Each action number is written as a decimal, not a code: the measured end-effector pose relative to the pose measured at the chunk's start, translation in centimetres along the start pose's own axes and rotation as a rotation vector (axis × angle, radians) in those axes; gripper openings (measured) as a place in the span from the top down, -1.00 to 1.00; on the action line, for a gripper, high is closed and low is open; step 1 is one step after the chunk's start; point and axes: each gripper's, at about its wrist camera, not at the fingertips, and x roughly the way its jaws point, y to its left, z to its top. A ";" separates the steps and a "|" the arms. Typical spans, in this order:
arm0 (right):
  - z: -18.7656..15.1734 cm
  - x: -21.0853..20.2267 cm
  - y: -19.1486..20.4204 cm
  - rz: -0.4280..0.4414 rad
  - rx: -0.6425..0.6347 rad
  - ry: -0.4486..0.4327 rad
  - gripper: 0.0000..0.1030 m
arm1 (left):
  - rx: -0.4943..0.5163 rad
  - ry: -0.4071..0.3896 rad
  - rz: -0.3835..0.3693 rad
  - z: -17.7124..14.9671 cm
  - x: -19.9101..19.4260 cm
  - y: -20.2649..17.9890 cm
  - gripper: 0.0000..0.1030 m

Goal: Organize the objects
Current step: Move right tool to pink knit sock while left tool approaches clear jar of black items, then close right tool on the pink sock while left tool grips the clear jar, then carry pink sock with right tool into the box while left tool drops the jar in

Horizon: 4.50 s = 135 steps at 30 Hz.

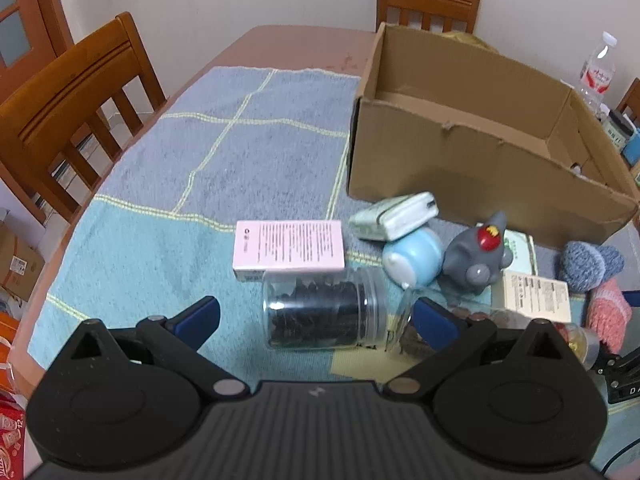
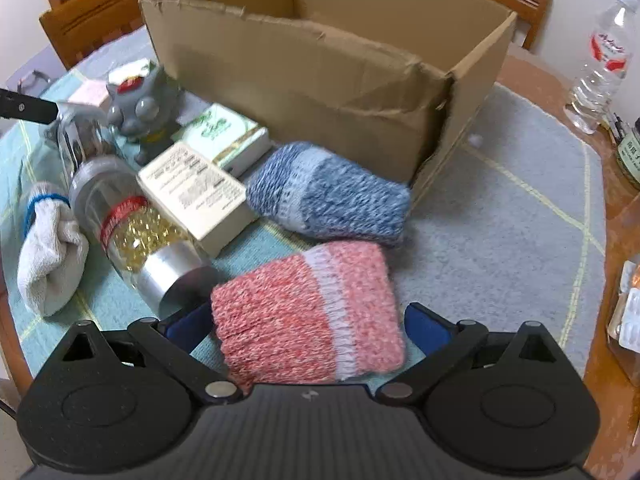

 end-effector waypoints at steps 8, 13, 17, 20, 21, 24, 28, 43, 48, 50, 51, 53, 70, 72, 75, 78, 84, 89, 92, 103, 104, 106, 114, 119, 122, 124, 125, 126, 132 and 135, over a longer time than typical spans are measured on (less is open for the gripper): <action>-1.2 -1.3 2.7 -0.017 0.048 0.042 -1.00 | 0.014 0.002 0.018 -0.4 0.7 0.1 -0.98; -2.2 -1.9 5.0 -0.066 0.075 0.042 -1.00 | -0.004 -0.006 0.000 -0.6 1.1 0.6 -0.98; -2.3 -1.9 5.1 -0.087 0.122 0.016 -1.00 | -0.025 -0.019 -0.006 -0.7 1.7 0.6 -0.98; -2.1 -1.9 4.9 -0.096 0.137 0.007 -1.00 | -0.027 -0.038 0.017 -0.6 2.2 0.5 -0.98; -2.1 -1.9 4.9 -0.098 0.141 0.005 -1.00 | -0.024 -0.041 0.025 -0.5 2.5 0.4 -0.98; -2.1 -1.8 4.9 -0.106 0.153 -0.003 -1.00 | -0.014 -0.030 0.042 -0.6 3.0 0.3 -0.98; -2.4 -1.8 4.9 -0.107 0.149 -0.028 -1.00 | 0.000 -0.021 0.065 -1.1 2.7 1.2 -0.99; -2.1 -1.3 2.2 -0.143 0.214 -0.041 -1.00 | 0.033 -0.005 0.060 -1.7 3.2 2.3 -0.99; -2.6 -1.5 1.6 -0.139 0.211 -0.054 -1.00 | 0.051 -0.010 0.079 -1.7 3.4 2.0 -0.98; -3.3 -1.8 0.7 -0.152 0.231 -0.058 -1.00 | 0.051 -0.014 0.087 -1.6 3.4 2.1 -0.98; -3.5 -1.9 0.3 -0.158 0.242 -0.060 -1.00 | 0.048 -0.016 0.087 -1.5 3.5 2.2 -0.98; -3.6 -1.9 -0.1 -0.159 0.241 -0.061 -1.00 | 0.044 -0.015 0.084 -1.5 3.7 2.2 -0.98; -1.1 -0.9 0.6 -0.103 0.124 -0.079 -0.76 | 0.076 -0.050 0.101 -1.0 4.5 1.7 -0.74; -1.0 -1.0 0.5 -0.109 0.139 -0.070 -0.69 | 0.084 -0.041 0.086 -0.9 4.5 1.7 -0.55; -0.9 -1.1 0.3 -0.110 0.162 -0.051 -0.64 | 0.103 -0.020 0.065 -0.7 4.5 1.6 -0.47; -0.8 -1.3 0.1 -0.108 0.187 -0.035 -0.62 | 0.142 -0.008 0.055 -0.6 4.1 1.4 -0.45; -0.7 -2.1 -0.1 -0.112 0.237 -0.003 -0.61 | 0.208 0.013 -0.002 -0.1 2.6 1.4 -0.45; -0.4 -4.0 -0.3 -0.144 0.253 0.015 -0.61 | 0.282 0.036 -0.055 0.7 0.7 1.4 -0.45; 0.0 -5.6 0.0 -0.143 0.255 0.018 -0.61 | 0.321 0.049 -0.089 1.5 -0.5 1.4 -0.45; 5.2 -11.7 2.4 -0.106 0.202 -0.070 -0.61 | 0.441 -0.052 -0.219 8.6 -4.7 -0.8 -0.45; 6.0 -11.9 2.7 -0.098 0.194 -0.081 -0.61 | 0.451 -0.070 -0.222 9.4 -4.9 -1.2 -0.45; 7.7 -12.4 3.1 -0.083 0.171 -0.107 -0.61 | 0.477 -0.100 -0.233 11.0 -5.1 -2.2 -0.45; 13.1 -12.2 3.1 -0.070 0.140 -0.166 -0.61 | 0.494 -0.143 -0.265 16.6 -3.5 -6.1 -0.45; 16.2 -10.9 3.0 -0.073 0.144 -0.193 -0.64 | 0.486 -0.134 -0.262 19.0 -1.5 -7.8 -0.45; 17.5 -10.4 2.9 -0.071 0.157 -0.224 -0.87 | 0.486 -0.133 -0.244 19.9 -0.4 -8.6 -0.45; 17.9 -10.2 3.0 -0.117 0.163 -0.249 -1.00 | 0.482 -0.126 -0.247 20.2 0.3 -8.9 -0.45; 17.9 -10.1 2.9 -0.123 0.164 -0.255 -1.00 | 0.479 -0.122 -0.248 20.3 0.7 -9.1 -0.45; 17.9 -9.9 2.8 -0.123 0.167 -0.248 -1.00 | 0.480 -0.117 -0.248 20.4 1.1 -9.3 -0.45; 16.5 -9.7 2.2 -0.124 0.205 -0.222 -1.00 | 0.481 -0.097 -0.233 21.0 3.3 -10.7 -0.51; 15.8 -9.8 1.9 -0.131 0.225 -0.216 -1.00 | 0.481 -0.129 -0.186 21.5 4.1 -11.3 -0.90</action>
